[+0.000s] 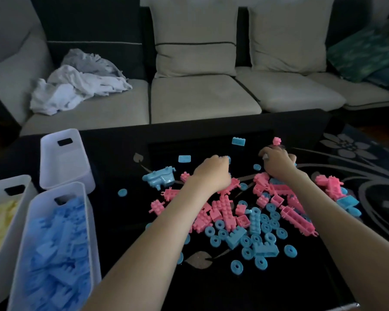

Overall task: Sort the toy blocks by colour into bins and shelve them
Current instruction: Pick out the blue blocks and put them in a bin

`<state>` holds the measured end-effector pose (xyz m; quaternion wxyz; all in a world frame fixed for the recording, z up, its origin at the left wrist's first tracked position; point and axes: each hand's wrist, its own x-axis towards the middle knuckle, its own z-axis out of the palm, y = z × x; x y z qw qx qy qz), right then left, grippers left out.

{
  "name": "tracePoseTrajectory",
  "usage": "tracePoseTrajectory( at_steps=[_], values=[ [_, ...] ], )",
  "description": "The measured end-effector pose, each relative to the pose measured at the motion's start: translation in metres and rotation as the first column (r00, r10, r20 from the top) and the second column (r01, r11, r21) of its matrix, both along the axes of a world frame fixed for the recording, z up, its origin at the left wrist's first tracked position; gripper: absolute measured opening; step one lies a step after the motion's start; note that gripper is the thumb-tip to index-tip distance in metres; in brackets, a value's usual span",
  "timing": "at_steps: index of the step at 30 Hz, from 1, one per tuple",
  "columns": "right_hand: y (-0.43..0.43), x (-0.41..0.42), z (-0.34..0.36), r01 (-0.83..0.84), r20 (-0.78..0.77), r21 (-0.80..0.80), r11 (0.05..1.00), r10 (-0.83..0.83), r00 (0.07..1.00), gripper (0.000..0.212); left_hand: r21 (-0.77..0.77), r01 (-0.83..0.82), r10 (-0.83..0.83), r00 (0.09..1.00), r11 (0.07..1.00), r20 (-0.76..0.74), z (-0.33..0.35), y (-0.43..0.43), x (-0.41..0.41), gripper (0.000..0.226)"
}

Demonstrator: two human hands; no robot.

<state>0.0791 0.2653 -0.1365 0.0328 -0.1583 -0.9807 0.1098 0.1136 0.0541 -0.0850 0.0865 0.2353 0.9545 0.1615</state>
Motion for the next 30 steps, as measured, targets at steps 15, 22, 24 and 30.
tracePoseTrajectory(
  at_steps=[15,22,24,30],
  values=[
    [-0.215,0.076,0.111,-0.668,-0.346,-0.232,0.707,0.582,0.736,0.033,0.099,-0.172,0.190,0.960,0.980,-0.205,0.057,-0.168,0.102,0.038],
    [-0.412,0.126,0.104,-0.904,-0.357,-0.219,0.368,0.832,0.425,0.024,0.102,-0.584,0.592,0.782,0.805,-0.198,0.054,-0.332,0.163,0.032],
    [-0.452,0.131,0.100,-0.897,-0.365,-0.270,0.349,0.825,0.431,0.024,0.096,-0.670,0.676,0.721,0.736,-0.155,0.057,-0.364,0.180,0.034],
    [-0.525,0.139,0.088,-0.808,-0.231,-0.423,0.409,0.814,0.533,0.042,0.126,-0.755,0.765,0.638,0.643,-0.085,0.062,-0.413,0.215,0.041]
  ],
)
